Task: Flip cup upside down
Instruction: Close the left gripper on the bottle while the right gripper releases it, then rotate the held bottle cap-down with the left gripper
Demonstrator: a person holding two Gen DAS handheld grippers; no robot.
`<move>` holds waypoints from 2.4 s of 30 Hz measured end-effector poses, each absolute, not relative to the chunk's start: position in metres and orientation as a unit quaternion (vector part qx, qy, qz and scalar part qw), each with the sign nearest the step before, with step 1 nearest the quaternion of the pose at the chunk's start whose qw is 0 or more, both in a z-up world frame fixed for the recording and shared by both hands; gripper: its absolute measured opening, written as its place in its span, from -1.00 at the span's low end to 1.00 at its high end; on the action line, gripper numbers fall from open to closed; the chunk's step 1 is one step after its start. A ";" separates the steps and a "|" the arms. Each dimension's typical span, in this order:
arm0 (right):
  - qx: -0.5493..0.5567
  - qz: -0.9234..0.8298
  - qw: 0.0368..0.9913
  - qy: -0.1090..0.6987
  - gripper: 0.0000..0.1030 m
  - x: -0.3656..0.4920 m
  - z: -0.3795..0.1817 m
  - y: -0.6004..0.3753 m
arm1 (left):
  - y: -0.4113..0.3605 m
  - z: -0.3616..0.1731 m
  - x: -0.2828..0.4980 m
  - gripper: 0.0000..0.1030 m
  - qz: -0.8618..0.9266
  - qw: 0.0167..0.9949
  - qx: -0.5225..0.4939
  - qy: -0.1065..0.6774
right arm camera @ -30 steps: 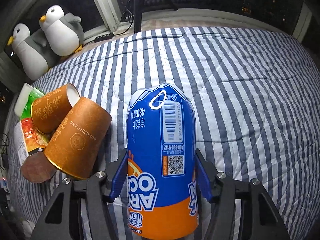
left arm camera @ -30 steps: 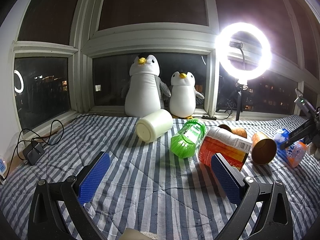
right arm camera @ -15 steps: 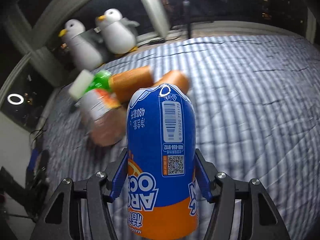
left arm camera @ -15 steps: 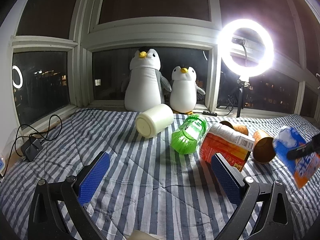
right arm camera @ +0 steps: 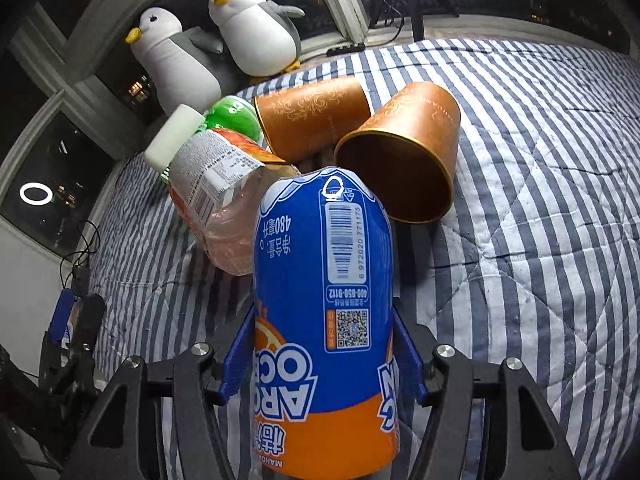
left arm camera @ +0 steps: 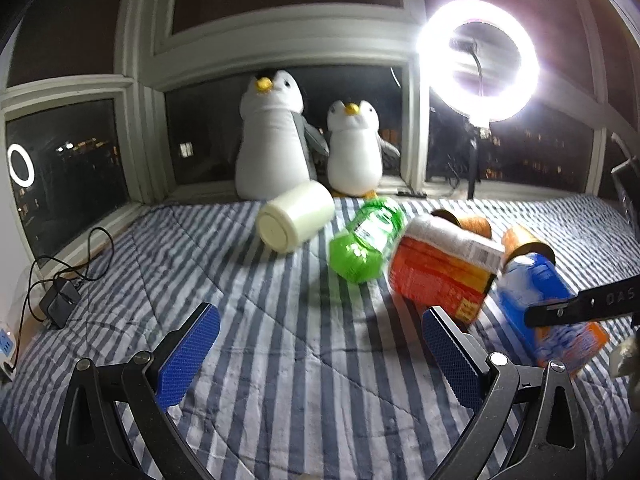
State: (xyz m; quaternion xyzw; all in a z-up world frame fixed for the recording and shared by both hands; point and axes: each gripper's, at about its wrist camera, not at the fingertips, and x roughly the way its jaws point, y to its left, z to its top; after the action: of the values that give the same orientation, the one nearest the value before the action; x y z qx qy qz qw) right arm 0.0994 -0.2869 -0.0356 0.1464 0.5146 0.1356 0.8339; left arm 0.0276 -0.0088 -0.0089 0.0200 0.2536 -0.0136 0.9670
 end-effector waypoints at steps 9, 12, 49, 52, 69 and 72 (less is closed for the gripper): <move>0.122 0.146 0.892 0.409 0.27 0.045 -0.004 -0.313 | -0.045 0.025 0.027 0.99 -0.056 0.949 0.034 0.307; 0.090 0.111 0.921 0.363 0.27 0.016 -0.002 -0.328 | -0.064 0.033 0.036 0.99 -0.081 0.934 0.022 0.347; 0.082 0.027 0.944 0.317 0.27 -0.023 -0.029 -0.380 | -0.185 -0.023 0.145 0.27 -0.103 0.804 -0.048 0.584; 0.083 0.025 0.944 0.318 0.27 -0.023 -0.029 -0.381 | -0.181 -0.017 0.138 0.26 -0.115 0.809 -0.054 0.574; 0.080 0.020 0.941 0.328 0.27 -0.019 -0.033 -0.382 | -0.150 0.020 0.091 0.26 -0.137 0.887 -0.053 0.439; 0.080 0.019 0.941 0.329 0.27 -0.018 -0.034 -0.382 | -0.156 0.017 0.092 0.26 -0.141 0.893 -0.053 0.423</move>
State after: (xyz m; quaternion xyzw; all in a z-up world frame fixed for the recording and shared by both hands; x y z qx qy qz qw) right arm -0.0182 -0.3820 -0.0338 0.0800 0.3290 0.0188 0.9408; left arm 0.0921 -0.1558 0.0173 -0.0525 0.4234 -0.1409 0.8934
